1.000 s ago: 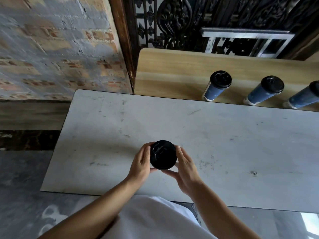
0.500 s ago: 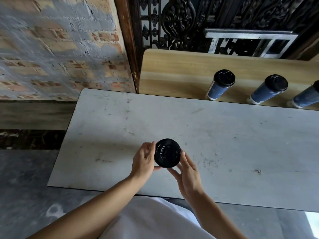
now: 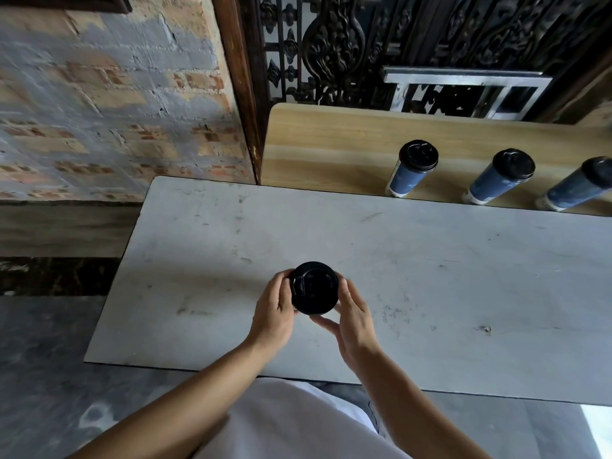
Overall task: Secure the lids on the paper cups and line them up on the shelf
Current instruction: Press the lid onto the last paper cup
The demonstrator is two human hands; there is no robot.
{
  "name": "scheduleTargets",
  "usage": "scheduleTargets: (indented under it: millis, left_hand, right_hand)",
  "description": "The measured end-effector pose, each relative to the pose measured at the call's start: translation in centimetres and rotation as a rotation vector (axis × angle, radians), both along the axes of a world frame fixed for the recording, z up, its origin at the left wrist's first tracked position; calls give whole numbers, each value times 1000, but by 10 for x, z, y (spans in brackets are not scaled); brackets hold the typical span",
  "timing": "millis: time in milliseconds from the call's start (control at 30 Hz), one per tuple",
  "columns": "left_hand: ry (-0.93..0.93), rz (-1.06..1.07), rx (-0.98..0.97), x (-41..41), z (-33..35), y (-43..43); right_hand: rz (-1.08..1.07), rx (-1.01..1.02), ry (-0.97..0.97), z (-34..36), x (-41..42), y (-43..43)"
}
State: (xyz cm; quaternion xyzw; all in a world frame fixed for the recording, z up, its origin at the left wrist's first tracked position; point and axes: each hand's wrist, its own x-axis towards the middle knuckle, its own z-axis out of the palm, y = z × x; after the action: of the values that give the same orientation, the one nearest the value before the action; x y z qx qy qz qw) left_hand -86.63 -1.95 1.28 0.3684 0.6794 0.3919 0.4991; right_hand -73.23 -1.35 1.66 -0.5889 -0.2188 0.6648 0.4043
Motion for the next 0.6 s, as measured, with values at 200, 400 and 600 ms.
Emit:
scheduleTargets:
  millis: [200,400,600]
  left_hand:
    - [-132,77,-84,4,8,9]
    - [-172,104,-120,5,8,14]
    - [-110,57,-88,8,1,10]
  right_hand:
    - [-85,47,10,-5,-6,-14]
    - [-112,78,-56,-8,-17,-17]
    - [-137,60,-156,-7,-14,0]
